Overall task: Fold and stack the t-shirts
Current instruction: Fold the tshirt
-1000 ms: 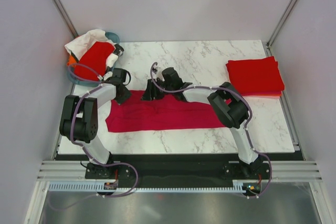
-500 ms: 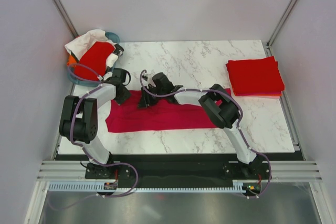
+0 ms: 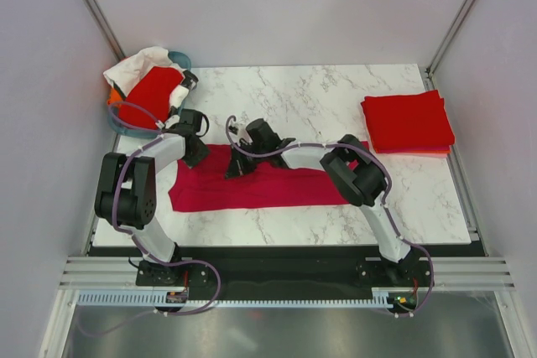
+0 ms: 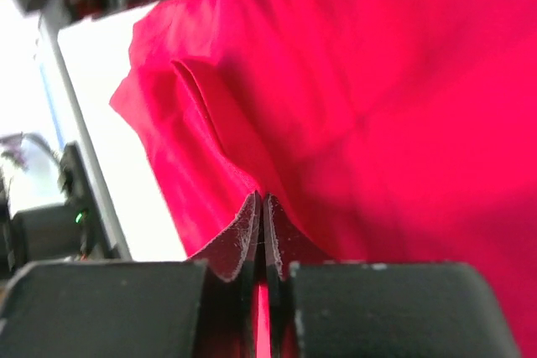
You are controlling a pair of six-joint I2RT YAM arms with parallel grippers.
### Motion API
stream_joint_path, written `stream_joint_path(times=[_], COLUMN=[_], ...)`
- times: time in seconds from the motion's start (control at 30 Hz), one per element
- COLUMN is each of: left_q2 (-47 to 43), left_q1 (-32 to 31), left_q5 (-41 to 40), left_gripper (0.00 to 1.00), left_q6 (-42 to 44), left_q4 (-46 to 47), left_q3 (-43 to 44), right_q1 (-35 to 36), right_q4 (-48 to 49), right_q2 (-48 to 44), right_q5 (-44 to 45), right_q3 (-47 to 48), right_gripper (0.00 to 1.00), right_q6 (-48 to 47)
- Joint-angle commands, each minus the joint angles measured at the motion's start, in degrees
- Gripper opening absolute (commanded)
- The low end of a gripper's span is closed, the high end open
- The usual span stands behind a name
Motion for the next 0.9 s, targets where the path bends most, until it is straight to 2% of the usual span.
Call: stream_joint_path(times=[0.0, 0.1, 0.17, 0.23, 0.3, 0.47, 0.63, 0.73, 0.87], left_q2=[-1.6, -1.5, -1.6, -1.6, -1.8, -4.3, -12.7, -17.7, -20.7], left_q1=[0.3, 0.3, 0.3, 0.4, 0.4, 0.0, -2.1, -3.7, -4.7], left_q5=[-0.8, -0.8, -0.9, -0.8, -0.7, -0.5, -1.8, -1.1, 2.3], left_gripper=[0.47, 0.47, 0.47, 0.47, 0.47, 0.47, 0.47, 0.47, 0.47], left_q6=[0.5, 0.5, 0.5, 0.5, 0.9, 2.5, 3.3, 2.3, -0.6], left_q4=[-0.5, -0.6, -0.6, -0.5, -0.6, -0.4, -0.6, -0.6, -0.4], left_q3=[0.3, 0.1, 0.1, 0.1, 0.2, 0.0, -1.7, -4.0, -7.4], right_q1=[0.1, 0.1, 0.1, 0.1, 0.1, -0.6, -0.4, -0.4, -0.1], right_q4=[1.3, 1.2, 1.1, 1.0, 0.3, 0.2, -1.9, -3.9, -4.2], right_q2=[-5.9, -8.1, -9.9, -10.9, -12.5, -17.3, -22.1, -23.6, -22.6], right_q5=[-5.8, -7.4, -8.5, -9.3, -9.7, -5.4, 5.1, 10.3, 11.5], right_q3=[-2.7, -5.8, -7.7, -9.3, -10.2, -13.5, -16.7, -18.4, -18.6], right_gripper=[0.1, 0.2, 0.34, 0.57, 0.64, 0.61, 0.55, 0.46, 0.39], right_q6=[-0.5, -1.2, -1.3, -1.4, -2.1, -1.5, 2.4, 6.7, 12.2])
